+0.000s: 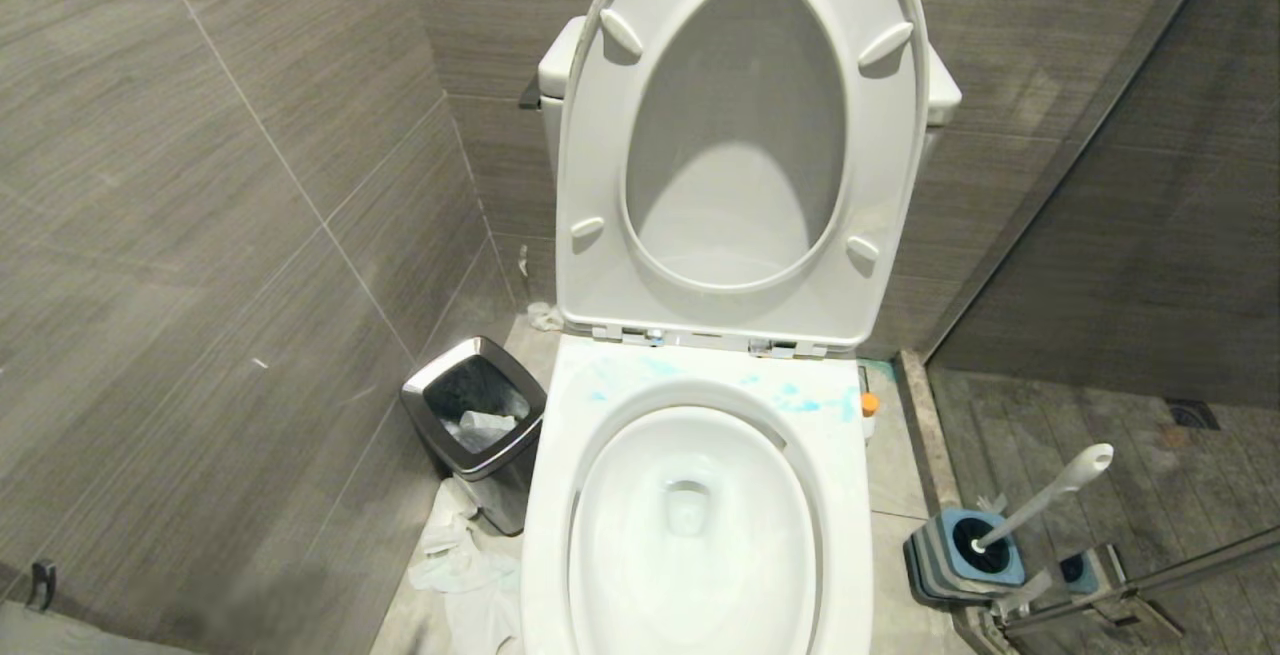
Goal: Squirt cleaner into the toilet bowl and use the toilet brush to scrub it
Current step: Pour in the cleaning agent
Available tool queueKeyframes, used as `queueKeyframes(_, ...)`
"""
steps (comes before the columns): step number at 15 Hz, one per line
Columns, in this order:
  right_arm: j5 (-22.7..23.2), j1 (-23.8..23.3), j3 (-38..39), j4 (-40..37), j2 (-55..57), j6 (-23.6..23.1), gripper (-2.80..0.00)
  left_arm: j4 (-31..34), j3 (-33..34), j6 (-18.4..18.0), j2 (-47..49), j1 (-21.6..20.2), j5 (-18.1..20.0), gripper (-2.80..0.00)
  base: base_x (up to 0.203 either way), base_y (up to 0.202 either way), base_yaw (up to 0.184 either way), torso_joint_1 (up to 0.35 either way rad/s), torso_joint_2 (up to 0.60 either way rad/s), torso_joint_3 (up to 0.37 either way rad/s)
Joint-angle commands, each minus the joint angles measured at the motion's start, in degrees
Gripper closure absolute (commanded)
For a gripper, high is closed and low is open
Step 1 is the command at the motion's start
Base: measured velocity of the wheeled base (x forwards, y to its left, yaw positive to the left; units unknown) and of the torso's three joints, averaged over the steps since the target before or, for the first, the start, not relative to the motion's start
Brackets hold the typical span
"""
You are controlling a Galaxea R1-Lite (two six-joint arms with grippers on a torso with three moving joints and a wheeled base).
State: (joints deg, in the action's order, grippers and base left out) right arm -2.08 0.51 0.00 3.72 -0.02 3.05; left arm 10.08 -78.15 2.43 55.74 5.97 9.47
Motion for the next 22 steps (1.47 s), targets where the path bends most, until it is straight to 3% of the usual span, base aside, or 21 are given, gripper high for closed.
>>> queueKeyframes(1, 0.0, 0.0, 1.4, 0.1, 0.0, 0.0, 0.0, -0.2, 0.4, -0.1, -3.1, 0.0, 1.3, 0.0, 0.0, 0.0, 0.0, 0.0, 0.0, 0.0)
queueKeyframes(7, 0.0, 0.0, 1.4, 0.1, 0.0, 0.0, 0.0, 0.4, 0.7, 0.6, -12.4, -4.3, 1.6, 0.0, 0.0, 0.0, 0.0, 0.0, 0.0, 0.0)
queueKeyframes(12, 0.0, 0.0, 1.4, 0.1, 0.0, 0.0, 0.0, 5.9, 3.0, 1.3, -24.0, -6.3, 3.6, 0.0, 0.0, 0.0, 0.0, 0.0, 0.0, 0.0)
queueKeyframes(17, 0.0, 0.0, 1.4, 0.1, 0.0, 0.0, 0.0, 7.1, 11.8, 1.3, -34.2, -8.4, 3.7, 0.0, 0.0, 0.0, 0.0, 0.0, 0.0, 0.0)
queueKeyframes(22, 0.0, 0.0, 1.4, 0.1, 0.0, 0.0, 0.0, 6.5, 23.8, 0.0, -44.5, -7.4, 3.6, 0.0, 0.0, 0.0, 0.0, 0.0, 0.0, 0.0)
